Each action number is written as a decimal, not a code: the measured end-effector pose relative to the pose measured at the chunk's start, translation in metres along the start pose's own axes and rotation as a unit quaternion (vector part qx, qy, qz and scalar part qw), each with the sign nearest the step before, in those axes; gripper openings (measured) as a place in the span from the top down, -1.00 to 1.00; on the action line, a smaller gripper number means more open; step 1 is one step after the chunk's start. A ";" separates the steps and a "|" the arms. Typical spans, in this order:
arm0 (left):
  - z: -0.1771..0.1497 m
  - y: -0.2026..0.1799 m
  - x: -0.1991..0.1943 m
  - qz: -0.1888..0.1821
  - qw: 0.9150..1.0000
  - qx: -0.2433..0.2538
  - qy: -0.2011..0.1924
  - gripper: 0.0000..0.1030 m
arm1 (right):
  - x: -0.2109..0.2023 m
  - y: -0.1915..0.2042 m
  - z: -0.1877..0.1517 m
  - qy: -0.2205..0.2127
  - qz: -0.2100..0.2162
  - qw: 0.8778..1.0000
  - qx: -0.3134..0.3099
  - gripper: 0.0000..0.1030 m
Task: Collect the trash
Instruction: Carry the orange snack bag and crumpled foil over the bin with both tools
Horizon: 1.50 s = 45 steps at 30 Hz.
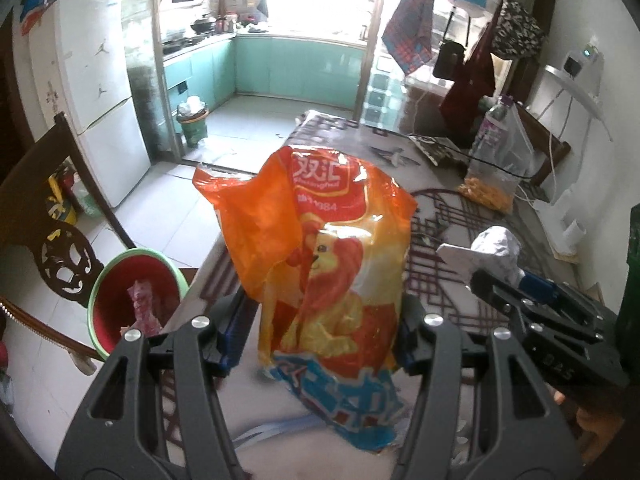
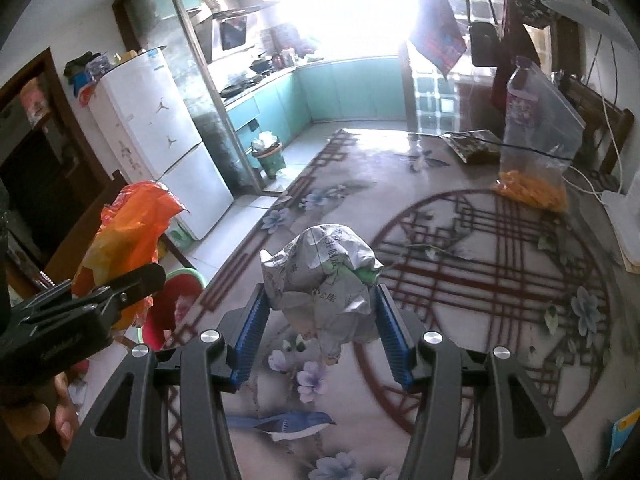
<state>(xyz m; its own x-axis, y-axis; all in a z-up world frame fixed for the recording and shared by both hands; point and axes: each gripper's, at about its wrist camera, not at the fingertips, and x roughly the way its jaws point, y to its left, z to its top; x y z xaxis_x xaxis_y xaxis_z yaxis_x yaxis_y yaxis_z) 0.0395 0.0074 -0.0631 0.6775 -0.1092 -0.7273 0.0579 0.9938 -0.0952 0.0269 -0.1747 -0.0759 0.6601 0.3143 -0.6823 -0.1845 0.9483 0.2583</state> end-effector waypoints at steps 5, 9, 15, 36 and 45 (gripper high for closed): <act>-0.003 0.014 -0.002 0.008 1.000 -0.010 0.000 -0.08 | 0.003 0.007 0.000 0.002 0.000 1.000 -0.007 0.00; -0.006 0.021 -0.001 0.012 1.000 -0.010 0.005 -0.08 | 0.004 0.008 -0.001 0.002 0.001 1.000 -0.003 -0.01; -0.007 0.043 -0.002 0.014 1.000 -0.022 0.004 -0.08 | 0.012 0.026 -0.001 0.008 0.000 1.000 -0.010 -0.01; 0.023 0.179 0.023 -0.033 0.999 -0.006 0.010 -0.08 | 0.071 0.151 0.010 0.016 -0.044 0.999 -0.003 -0.01; 0.022 0.264 0.039 0.008 0.999 -0.043 0.026 -0.08 | 0.130 0.222 0.011 0.067 0.002 0.997 -0.034 -0.01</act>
<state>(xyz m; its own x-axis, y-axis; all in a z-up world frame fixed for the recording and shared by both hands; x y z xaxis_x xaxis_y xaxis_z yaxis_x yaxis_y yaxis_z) 0.0974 0.2663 -0.1022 0.6381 -0.0961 -0.7639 -0.0174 0.9901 -0.1391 0.0800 0.0758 -0.1000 0.5571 0.3162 -0.7679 -0.2393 0.9466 0.2162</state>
